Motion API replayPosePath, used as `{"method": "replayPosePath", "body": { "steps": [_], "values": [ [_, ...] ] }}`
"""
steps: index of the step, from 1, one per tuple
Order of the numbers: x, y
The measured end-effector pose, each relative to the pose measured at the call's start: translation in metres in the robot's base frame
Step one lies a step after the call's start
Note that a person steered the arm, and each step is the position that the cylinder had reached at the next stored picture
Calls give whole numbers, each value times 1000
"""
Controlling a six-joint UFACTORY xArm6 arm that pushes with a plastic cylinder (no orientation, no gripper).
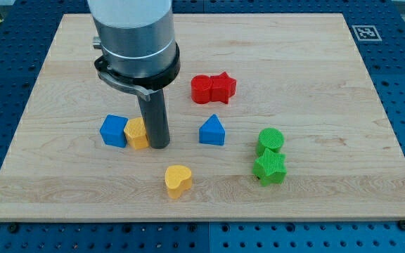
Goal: Separate the yellow hexagon from the blue cube
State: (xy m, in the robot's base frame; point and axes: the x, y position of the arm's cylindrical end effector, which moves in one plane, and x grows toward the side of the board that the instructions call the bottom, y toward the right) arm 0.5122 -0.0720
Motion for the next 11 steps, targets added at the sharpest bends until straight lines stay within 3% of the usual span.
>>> {"method": "replayPosePath", "body": {
  "steps": [3,10,11],
  "values": [
    [23,-23],
    [-37,-57],
    [-47,-37]
  ]
}}
